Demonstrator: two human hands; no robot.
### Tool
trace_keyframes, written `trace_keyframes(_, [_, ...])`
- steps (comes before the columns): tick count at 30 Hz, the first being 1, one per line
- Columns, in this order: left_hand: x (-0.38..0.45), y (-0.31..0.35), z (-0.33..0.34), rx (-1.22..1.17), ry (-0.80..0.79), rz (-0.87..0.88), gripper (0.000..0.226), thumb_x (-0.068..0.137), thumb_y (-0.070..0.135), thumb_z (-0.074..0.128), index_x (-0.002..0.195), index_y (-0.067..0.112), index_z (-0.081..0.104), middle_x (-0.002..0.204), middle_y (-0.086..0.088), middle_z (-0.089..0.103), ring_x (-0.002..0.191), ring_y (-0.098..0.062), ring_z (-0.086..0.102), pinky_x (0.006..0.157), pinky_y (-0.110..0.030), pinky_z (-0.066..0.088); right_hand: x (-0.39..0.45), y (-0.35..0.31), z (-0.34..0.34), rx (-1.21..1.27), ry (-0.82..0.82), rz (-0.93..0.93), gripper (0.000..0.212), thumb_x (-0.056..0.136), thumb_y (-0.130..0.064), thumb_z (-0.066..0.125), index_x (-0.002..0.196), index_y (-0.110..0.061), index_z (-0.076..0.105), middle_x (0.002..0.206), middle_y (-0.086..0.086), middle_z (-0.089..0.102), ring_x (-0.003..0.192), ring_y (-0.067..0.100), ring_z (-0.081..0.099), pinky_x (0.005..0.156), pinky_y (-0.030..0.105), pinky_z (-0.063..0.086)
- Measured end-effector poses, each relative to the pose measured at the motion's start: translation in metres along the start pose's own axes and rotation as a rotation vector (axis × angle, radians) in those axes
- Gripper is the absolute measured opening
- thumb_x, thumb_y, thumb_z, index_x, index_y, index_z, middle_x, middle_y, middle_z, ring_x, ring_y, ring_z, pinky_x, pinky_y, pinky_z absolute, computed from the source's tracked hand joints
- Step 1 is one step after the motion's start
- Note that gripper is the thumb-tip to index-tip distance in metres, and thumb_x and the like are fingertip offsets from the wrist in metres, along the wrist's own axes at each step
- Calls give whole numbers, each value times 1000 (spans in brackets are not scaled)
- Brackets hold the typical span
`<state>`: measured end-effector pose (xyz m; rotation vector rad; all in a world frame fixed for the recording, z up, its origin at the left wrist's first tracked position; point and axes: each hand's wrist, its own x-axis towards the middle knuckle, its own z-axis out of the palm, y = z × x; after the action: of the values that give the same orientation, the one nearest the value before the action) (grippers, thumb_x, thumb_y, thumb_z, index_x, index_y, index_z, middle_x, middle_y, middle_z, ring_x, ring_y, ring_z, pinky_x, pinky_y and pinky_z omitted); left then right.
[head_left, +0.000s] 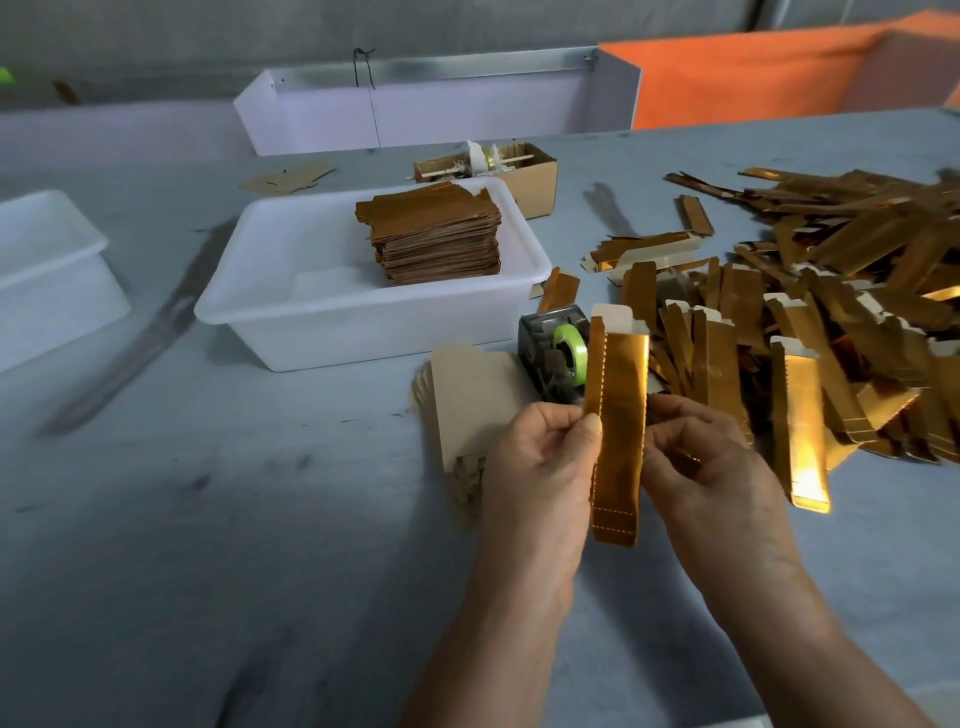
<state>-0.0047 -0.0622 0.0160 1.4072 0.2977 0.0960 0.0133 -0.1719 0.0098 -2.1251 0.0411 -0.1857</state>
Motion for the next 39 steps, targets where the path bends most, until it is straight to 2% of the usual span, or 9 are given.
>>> trace_keyframes(5, [2, -1, 2, 86, 34, 62, 9, 94, 24, 59, 89, 24, 66, 72, 12, 70, 65, 0, 65, 56, -17, 48, 0, 0, -1, -17, -16, -26, 15, 84, -19, 64, 70, -20, 63, 130, -7, 50, 118, 13, 49, 84, 23, 42])
trace_keyframes(8, [4, -1, 4, 162, 62, 99, 8, 94, 25, 59, 93, 23, 66, 82, 11, 73, 72, 1, 67, 60, -16, 51, 2, -1, -2, -297, 9, -179, 5, 84, -10, 65, 79, -9, 66, 125, 2, 54, 107, 19, 56, 72, 8, 35])
trace_keyframes(11, [3, 3, 4, 174, 70, 88, 7, 93, 25, 60, 93, 22, 67, 85, 10, 73, 76, 0, 68, 66, -20, 55, -2, -1, -4, -456, 44, -261, 9, 84, 0, 63, 91, 1, 67, 115, 12, 58, 92, 25, 60, 71, 14, 40])
trace_keyframes(14, [4, 7, 1, 141, 62, -1, 6, 92, 27, 62, 90, 24, 67, 75, 15, 70, 67, 1, 65, 62, -21, 51, -4, -7, -20, -246, 53, -168, 7, 89, -14, 58, 84, -18, 61, 100, 0, 60, 77, 7, 53, 61, 14, 36])
trace_keyframes(19, [-2, 10, -3, 145, 48, -11, 8, 90, 28, 64, 89, 22, 70, 79, 9, 72, 73, -10, 66, 63, -30, 53, -2, -27, -57, 333, -237, 86, 14, 71, -33, 57, 78, -28, 68, 76, -4, 67, 75, 16, 63, 69, 32, 48])
trace_keyframes(21, [-6, 12, -6, 122, 26, -29, 9, 89, 26, 66, 90, 20, 72, 80, 4, 73, 74, -14, 69, 65, -34, 57, -5, -34, -58, 326, -353, 30, 21, 64, -35, 57, 79, -30, 71, 77, -2, 68, 73, 12, 64, 65, 28, 48])
trace_keyframes(25, [-12, 19, -9, 95, 18, -60, 9, 88, 19, 66, 81, 18, 72, 61, 3, 68, 44, -3, 56, 47, -19, 49, -5, -40, -51, 226, -420, -115, 24, 65, -39, 54, 82, -37, 71, 81, -8, 69, 76, 3, 62, 57, 15, 49])
trace_keyframes(35, [-17, 24, -11, 86, -45, 10, 7, 89, 16, 66, 89, 16, 73, 70, 1, 71, 53, -7, 63, 51, -17, 49, -2, -47, -43, -49, -305, -306, 15, 73, -37, 54, 87, -42, 55, 82, -20, 64, 79, -8, 60, 64, 5, 47])
trace_keyframes(39, [-19, 24, -11, 73, -63, 2, 9, 89, 14, 65, 87, 18, 73, 76, -1, 73, 68, -11, 70, 59, -20, 55, -2, -48, -41, -107, -250, -268, 34, 77, -26, 65, 92, -42, 39, 71, -12, 63, 75, -12, 59, 54, 6, 47])
